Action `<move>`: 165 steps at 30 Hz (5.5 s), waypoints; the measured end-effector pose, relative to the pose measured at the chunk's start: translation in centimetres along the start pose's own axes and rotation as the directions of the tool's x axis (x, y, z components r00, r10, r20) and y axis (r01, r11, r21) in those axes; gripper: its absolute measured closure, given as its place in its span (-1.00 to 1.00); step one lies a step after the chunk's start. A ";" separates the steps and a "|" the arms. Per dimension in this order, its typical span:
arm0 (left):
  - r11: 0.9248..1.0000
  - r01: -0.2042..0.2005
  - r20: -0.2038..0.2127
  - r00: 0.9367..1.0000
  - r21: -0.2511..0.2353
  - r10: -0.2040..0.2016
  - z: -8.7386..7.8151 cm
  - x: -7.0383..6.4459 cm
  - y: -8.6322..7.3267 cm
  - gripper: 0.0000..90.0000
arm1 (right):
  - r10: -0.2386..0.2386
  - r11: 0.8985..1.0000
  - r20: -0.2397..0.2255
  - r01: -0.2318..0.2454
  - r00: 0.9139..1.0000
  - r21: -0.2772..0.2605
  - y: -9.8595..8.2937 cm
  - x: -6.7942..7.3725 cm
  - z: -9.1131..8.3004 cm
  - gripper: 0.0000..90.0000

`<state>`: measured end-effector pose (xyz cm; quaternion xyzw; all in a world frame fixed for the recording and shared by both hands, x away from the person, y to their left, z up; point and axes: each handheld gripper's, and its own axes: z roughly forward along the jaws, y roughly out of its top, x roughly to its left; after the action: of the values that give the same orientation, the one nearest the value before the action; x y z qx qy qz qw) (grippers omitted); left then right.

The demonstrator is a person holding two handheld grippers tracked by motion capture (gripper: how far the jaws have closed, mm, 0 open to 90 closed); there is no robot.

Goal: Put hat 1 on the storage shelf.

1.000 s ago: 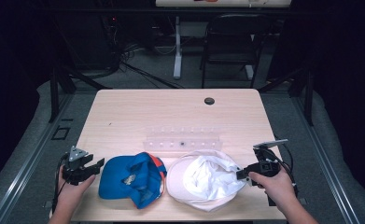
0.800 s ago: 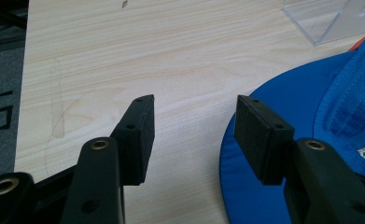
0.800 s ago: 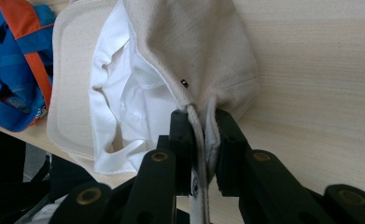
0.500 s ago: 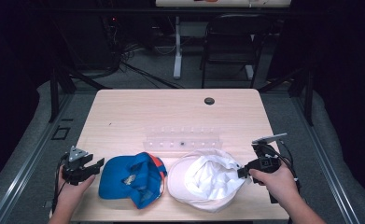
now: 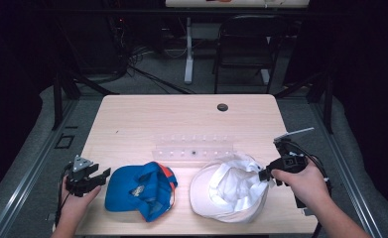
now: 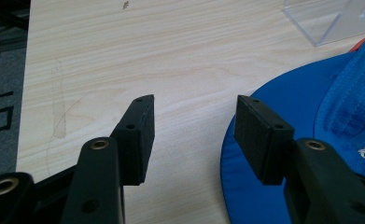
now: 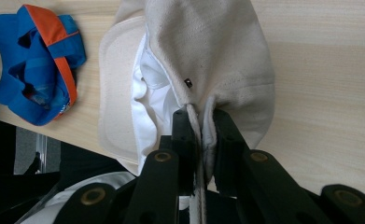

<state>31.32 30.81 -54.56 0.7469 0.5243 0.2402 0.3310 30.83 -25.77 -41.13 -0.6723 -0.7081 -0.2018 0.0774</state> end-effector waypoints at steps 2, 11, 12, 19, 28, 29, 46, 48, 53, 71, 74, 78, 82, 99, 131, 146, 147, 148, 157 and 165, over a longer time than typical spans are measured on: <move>1.000 -0.003 0.004 1.000 0.014 0.003 -0.1 0.0 0.1 0.07 | 0.018 1.000 -0.010 -0.018 1.000 -0.002 -0.1 0.2 0.0 0.81; 1.000 0.001 0.000 1.000 0.000 -0.001 0.0 0.0 0.0 0.07 | 0.079 0.997 -0.176 -0.076 0.981 0.023 0.0 0.1 -0.2 0.81; 1.000 0.002 0.000 1.000 -0.001 -0.002 0.0 0.0 0.0 0.07 | 0.074 0.997 -0.199 -0.067 0.977 0.039 0.1 -0.1 -0.3 0.81; 1.000 0.001 0.001 1.000 0.000 -0.001 0.0 0.0 0.0 0.07 | 0.124 0.992 -0.391 -0.113 0.912 0.053 0.0 -0.4 -0.5 0.81; 1.000 0.002 0.001 1.000 -0.001 -0.002 0.0 0.0 0.0 0.07 | 0.164 0.986 -0.525 -0.149 0.835 0.071 0.1 0.2 -0.8 0.81; 1.000 0.003 0.001 1.000 -0.001 -0.003 0.0 0.0 0.0 0.07 | 0.161 0.987 -0.535 -0.147 0.829 0.069 0.2 0.4 -0.9 0.81; 1.000 0.002 0.006 1.000 -0.005 -0.002 0.1 -0.1 0.0 0.07 | 0.140 0.979 -0.647 -0.201 0.750 -0.021 1.4 2.1 -4.2 0.81; 1.000 0.001 0.008 1.000 -0.001 -0.001 0.0 -0.1 0.0 0.07 | 0.133 0.979 -0.653 -0.203 0.745 -0.031 1.7 2.2 -4.5 0.81; 1.000 0.000 0.007 1.000 -0.001 0.000 0.0 -0.1 0.0 0.07 | 0.122 0.978 -0.662 -0.204 0.739 -0.047 2.6 3.0 -5.1 0.81; 1.000 0.004 0.004 1.000 -0.003 -0.004 -0.3 0.1 -0.4 0.07 | 0.069 0.974 -0.680 -0.196 0.730 -0.111 7.8 7.5 -6.2 0.81; 1.000 0.009 0.000 1.000 -0.002 -0.009 -0.6 0.2 -0.7 0.07 | 0.071 0.973 -0.678 -0.200 0.732 -0.114 9.4 8.5 -5.8 0.81; 1.000 0.016 -0.006 1.000 -0.004 -0.016 -0.8 0.3 -0.9 0.07 | 0.073 0.974 -0.666 -0.196 0.742 -0.113 10.9 9.4 -5.2 0.81; 1.000 0.013 -0.010 1.000 -0.002 -0.013 -1.0 0.4 -1.1 0.07 | 0.073 0.976 -0.663 -0.191 0.745 -0.108 12.2 10.4 -4.6 0.81; 1.000 0.020 -0.011 1.000 -0.004 -0.021 -1.4 0.4 -1.4 0.07 | 0.099 0.980 -0.666 -0.189 0.739 -0.064 15.8 13.5 -0.9 0.81; 0.980 -0.158 0.201 0.963 -0.125 0.180 -0.4 -9.3 6.3 0.07 | 0.099 0.974 -0.651 -0.207 0.753 -0.091 17.5 16.1 1.4 0.80; 0.939 -0.307 0.206 0.919 -0.156 0.335 2.4 -15.6 10.0 0.17 | 0.083 0.976 -0.643 -0.191 0.762 -0.100 16.8 15.8 1.0 0.80; 0.939 -0.307 0.206 0.919 -0.156 0.335 2.4 -15.6 10.0 0.17 | 0.083 0.976 -0.643 -0.191 0.762 -0.100 16.8 15.8 1.0 0.80; 0.936 -0.318 0.207 0.916 -0.147 0.344 2.8 -16.2 10.3 0.18 | 0.085 0.976 -0.644 -0.193 0.760 -0.099 16.8 15.7 1.0 0.80; 0.941 -0.305 0.206 0.921 -0.147 0.331 3.6 -16.7 10.7 0.69 | 0.082 0.976 -0.647 -0.191 0.758 -0.100 16.5 15.6 1.0 0.80; 0.936 -0.314 0.217 0.914 -0.161 0.344 3.3 -16.0 10.7 0.84 | 0.066 0.980 -0.651 -0.173 0.756 -0.102 16.2 15.8 0.9 0.81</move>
<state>34.99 12.40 -48.94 0.8263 0.3310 0.2318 0.3924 45.60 -10.68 -32.96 -0.6099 -0.5759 -0.4694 0.2758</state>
